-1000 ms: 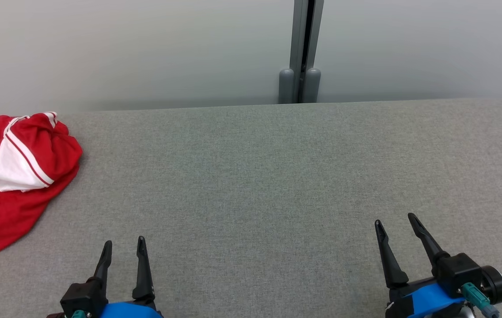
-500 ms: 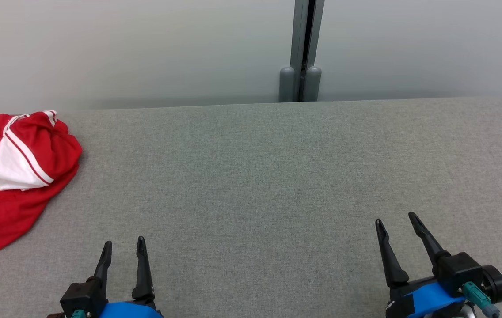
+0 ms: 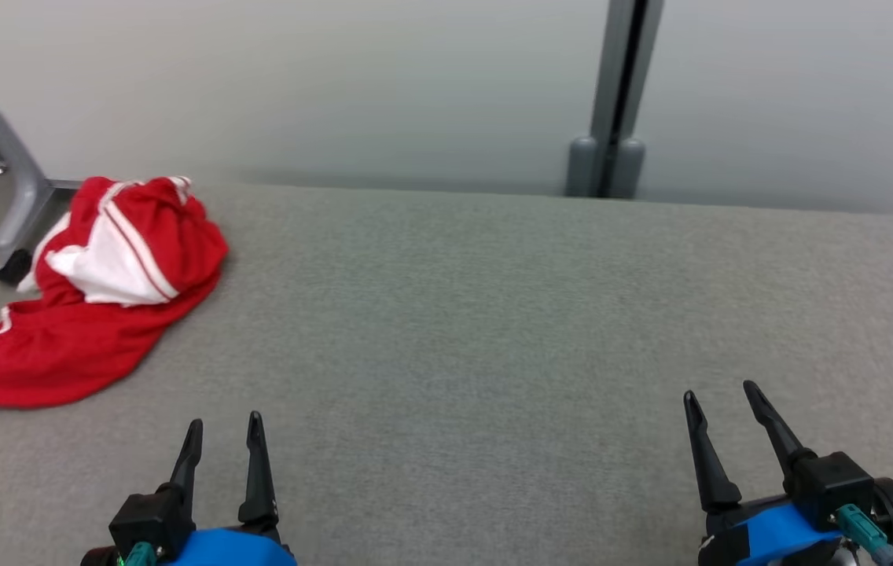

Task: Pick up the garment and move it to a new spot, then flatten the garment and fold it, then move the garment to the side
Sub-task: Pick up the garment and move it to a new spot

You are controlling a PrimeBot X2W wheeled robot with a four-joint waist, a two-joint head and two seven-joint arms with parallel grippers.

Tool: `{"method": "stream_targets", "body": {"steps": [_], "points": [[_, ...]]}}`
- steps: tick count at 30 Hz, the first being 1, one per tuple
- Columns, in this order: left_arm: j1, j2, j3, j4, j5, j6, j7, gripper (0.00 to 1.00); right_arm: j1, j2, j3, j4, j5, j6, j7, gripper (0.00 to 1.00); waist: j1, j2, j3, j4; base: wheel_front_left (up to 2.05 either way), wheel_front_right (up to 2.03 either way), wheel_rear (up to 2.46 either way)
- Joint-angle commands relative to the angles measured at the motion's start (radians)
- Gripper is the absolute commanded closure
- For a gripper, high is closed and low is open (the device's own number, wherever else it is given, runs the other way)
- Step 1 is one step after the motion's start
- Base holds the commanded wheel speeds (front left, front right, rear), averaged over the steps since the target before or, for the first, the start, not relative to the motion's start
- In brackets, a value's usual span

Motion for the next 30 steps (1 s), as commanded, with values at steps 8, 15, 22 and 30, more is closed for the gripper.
{"method": "stream_targets", "body": {"steps": [8,15,22,30], "points": [[0.014,0.001,0.02,-0.01,-0.008,0.012,-0.005,0.0,0.015,-0.004,0.017,-0.002,0.002,0.0,-0.006,0.0,0.0,0.0,0.011,0.216,0.0,0.0,0.0],[0.038,0.001,0.032,-0.027,-0.014,0.024,-0.005,0.0,0.019,-0.003,0.034,0.006,0.004,0.0,-0.006,0.0,0.0,0.0,0.004,0.339,0.0,0.0,0.0],[0.057,0.004,0.05,-0.031,-0.017,0.02,-0.005,0.0,0.024,-0.004,0.055,0.015,0.012,0.0,-0.006,0.0,0.0,0.0,-0.013,0.388,0.0,0.0,0.0],[0.062,0.004,0.128,-0.098,-0.032,0.049,-0.005,0.0,-0.003,-0.004,0.079,0.0,0.005,0.0,-0.006,0.0,0.0,0.0,0.004,0.346,0.0,0.0,0.0]]}}
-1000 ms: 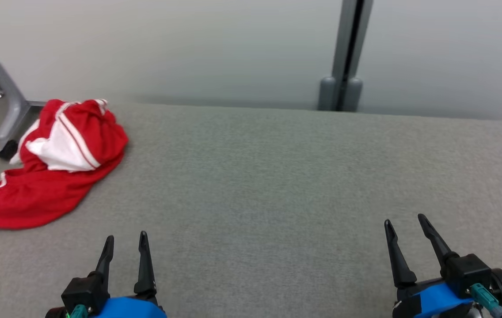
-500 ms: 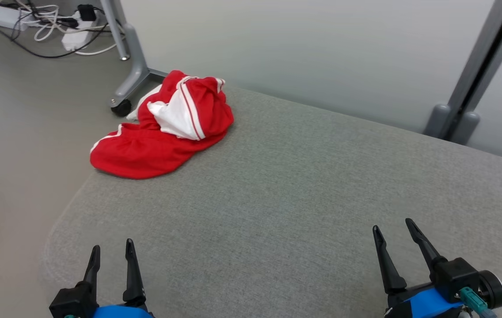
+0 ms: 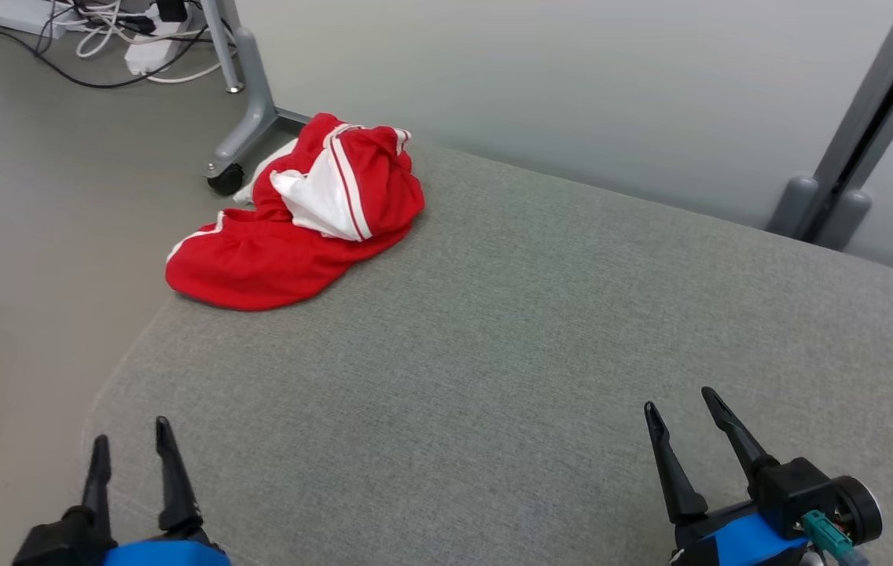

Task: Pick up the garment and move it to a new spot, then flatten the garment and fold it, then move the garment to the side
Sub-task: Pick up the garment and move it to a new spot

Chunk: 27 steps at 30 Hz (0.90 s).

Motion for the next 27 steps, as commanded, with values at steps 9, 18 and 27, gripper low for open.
{"method": "stream_targets", "body": {"steps": [9,18,27], "points": [[-0.181,0.146,0.139,-0.151,0.009,0.001,0.011,0.0,-0.046,-0.005,-0.059,-0.053,-0.081,0.0,-0.006,0.0,0.0,0.0,0.121,-0.088,0.0,0.0,0.0],[-0.647,0.366,0.151,0.013,-0.093,-0.108,0.24,0.0,-0.129,-0.005,-0.082,-0.132,-0.184,0.0,-0.005,0.0,0.0,0.0,0.3,-0.166,0.0,0.0,0.0],[-0.879,0.411,0.014,0.358,-0.186,-0.156,0.445,0.0,-0.162,-0.004,-0.111,-0.225,-0.287,0.0,0.012,0.0,0.0,0.0,0.44,-0.238,0.0,0.0,0.0]]}}
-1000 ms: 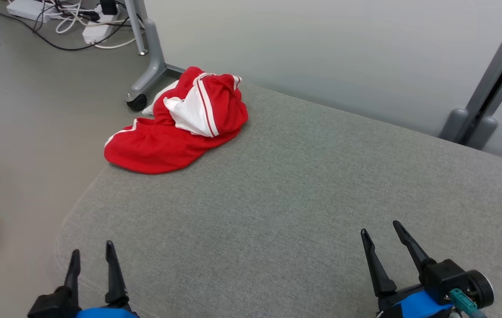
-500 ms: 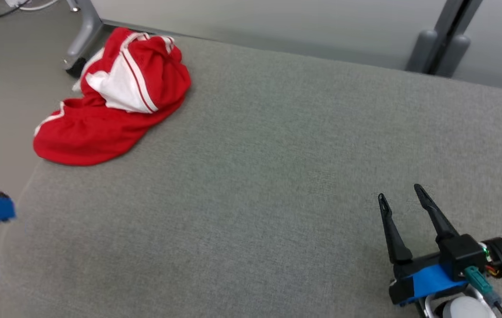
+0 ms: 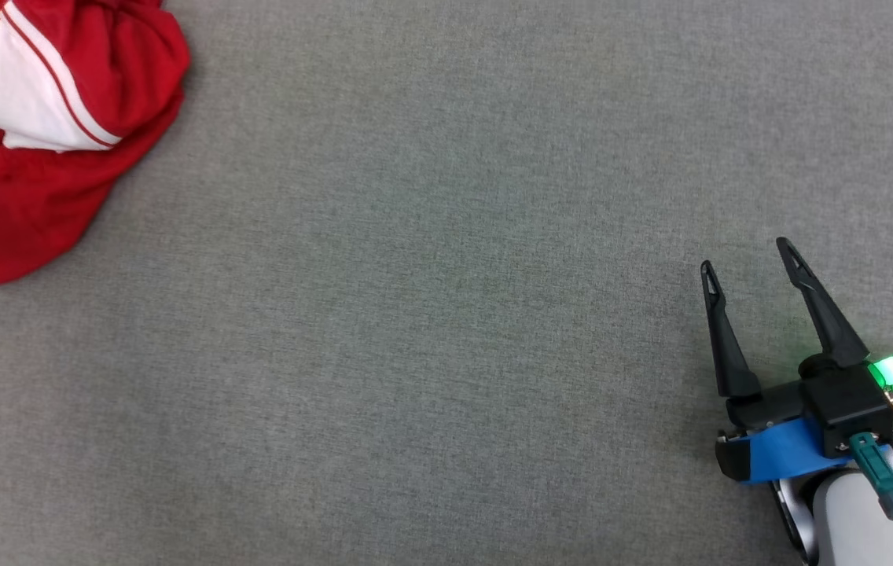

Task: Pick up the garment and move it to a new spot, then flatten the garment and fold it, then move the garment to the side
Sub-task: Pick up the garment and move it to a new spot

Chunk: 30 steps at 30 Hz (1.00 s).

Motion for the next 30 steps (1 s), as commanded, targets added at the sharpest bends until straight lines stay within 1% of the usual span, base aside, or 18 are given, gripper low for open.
{"method": "stream_targets", "body": {"steps": [1,5,8,9,12,18,19,20,22,24,27,30], "points": [[-0.022,0.014,-0.028,0.052,-0.002,-0.006,0.002,0.0,-0.006,-0.004,-0.008,-0.026,-0.011,0.0,0.009,0.0,-0.0003,0.0,0.028,-0.004,0.0,0.0,0.0],[-0.049,0.002,-0.095,0.142,-0.046,-0.006,-0.018,0.0,0.026,-0.004,-0.031,-0.065,-0.031,0.0,0.027,0.0,-0.0003,0.0,0.069,-0.015,0.0,0.0,0.0],[-0.067,0.018,-0.143,0.187,-0.079,-0.006,-0.04,0.0,0.042,-0.004,-0.052,-0.084,-0.037,0.0,0.037,0.0,-0.0003,0.0,0.099,-0.02,0.0,0.0,0.0],[-0.067,0.018,-0.143,0.187,-0.079,-0.006,-0.04,0.0,0.042,-0.004,-0.052,-0.084,-0.037,0.0,0.037,0.0,-0.0003,0.0,0.099,-0.02,0.0,0.0,0.0],[-0.086,0.018,-0.186,0.233,-0.12,-0.006,-0.061,0.0,0.055,-0.005,-0.066,-0.096,-0.031,0.0,0.041,0.0,-0.0003,0.0,0.12,-0.023,0.0,0.0,0.0],[-0.123,0.03,-0.26,0.312,-0.178,-0.006,-0.088,0.0,0.054,-0.005,-0.058,-0.098,-0.022,0.0,0.041,0.0,-0.0003,0.0,0.14,-0.027,0.0,0.0,0.0],[-0.126,0.03,-0.273,0.322,-0.188,-0.006,-0.084,0.22,0.051,-0.004,-0.056,-0.098,-0.021,0.0,0.041,0.0,-0.0003,0.0,0.141,-0.028,0.0,0.0,0.0],[-0.128,0.029,-0.288,0.329,-0.201,-0.006,-0.08,0.57,0.049,-0.004,-0.054,-0.096,-0.02,0.0,0.04,0.0,-0.0003,0.0,0.142,-0.029,0.0,0.0,0.0],[-0.132,0.029,-0.321,0.34,-0.226,-0.006,-0.067,1.0,0.044,-0.004,-0.051,-0.093,-0.018,0.0,0.039,0.0,-0.0003,0.0,0.144,-0.031,0.0,0.0,0.0],[-0.133,0.038,-0.359,0.338,-0.245,-0.006,-0.058,1.0,0.041,-0.004,-0.051,-0.089,-0.015,0.0,0.036,0.0,-0.0003,0.0,0.143,-0.032,0.0,0.0,0.0],[-0.141,0.063,-0.404,0.336,-0.265,-0.006,-0.077,1.0,0.038,-0.004,-0.055,-0.083,-0.011,0.0,0.032,0.0,-0.0003,0.0,0.135,-0.031,0.0,0.0,0.0],[-0.161,0.102,-0.436,0.328,-0.275,-0.006,-0.113,1.0,0.031,-0.004,-0.054,-0.072,-0.002,0.0,0.027,0.0,-0.0003,0.0,0.118,-0.032,0.0,0.0,0.0]]}}
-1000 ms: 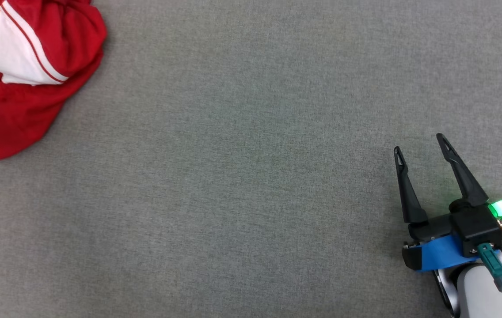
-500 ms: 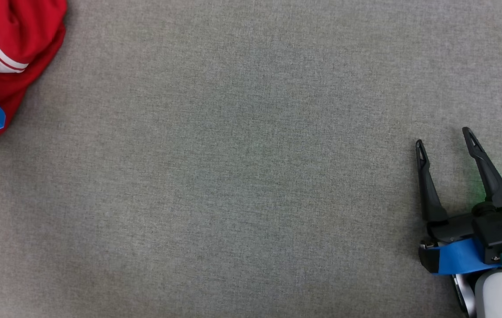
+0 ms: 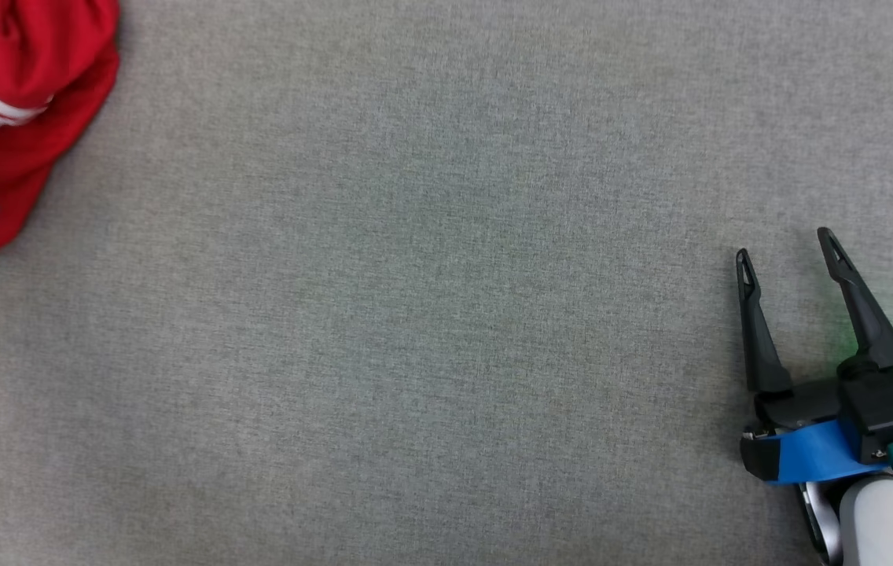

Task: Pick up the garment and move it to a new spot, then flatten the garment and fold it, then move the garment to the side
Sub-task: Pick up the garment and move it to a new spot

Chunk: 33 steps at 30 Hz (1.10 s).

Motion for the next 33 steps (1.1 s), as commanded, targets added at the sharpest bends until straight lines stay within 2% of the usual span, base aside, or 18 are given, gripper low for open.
{"method": "stream_targets", "body": {"steps": [1,12,16,24,33], "points": [[-0.022,0.022,-0.009,-0.005,-0.005,0.0,-0.02,1.0,-0.001,-0.004,0.001,0.031,0.009,0.0,-0.001,0.0,0.0001,0.0,-0.012,-0.004,0.0,0.0,0.0],[-0.089,0.139,-0.115,-0.075,0.025,0.0,-0.102,1.0,-0.032,-0.003,0.042,0.138,0.104,0.0,-0.031,0.0,0.0001,0.0,-0.188,-0.067,0.0,0.0,0.0],[-0.12,0.157,-0.164,-0.144,0.058,-0.001,-0.099,1.0,-0.025,-0.003,0.041,0.188,0.152,0.0,-0.036,0.0,0.0001,0.0,-0.268,-0.107,0.0,0.0,0.0],[-0.173,0.108,-0.239,-0.365,0.099,0.006,-0.039,1.0,-0.004,-0.003,0.024,0.229,0.24,0.0,-0.037,0.0,0.0001,0.0,-0.395,-0.205,0.0,0.0,0.0],[-0.185,-0.006,-0.27,-0.655,0.039,0.026,0.043,1.0,0.002,-0.003,-0.031,0.243,0.291,0.0,-0.038,0.0,0.0001,0.0,-0.44,-0.297,0.0,0.0,0.0]]}}
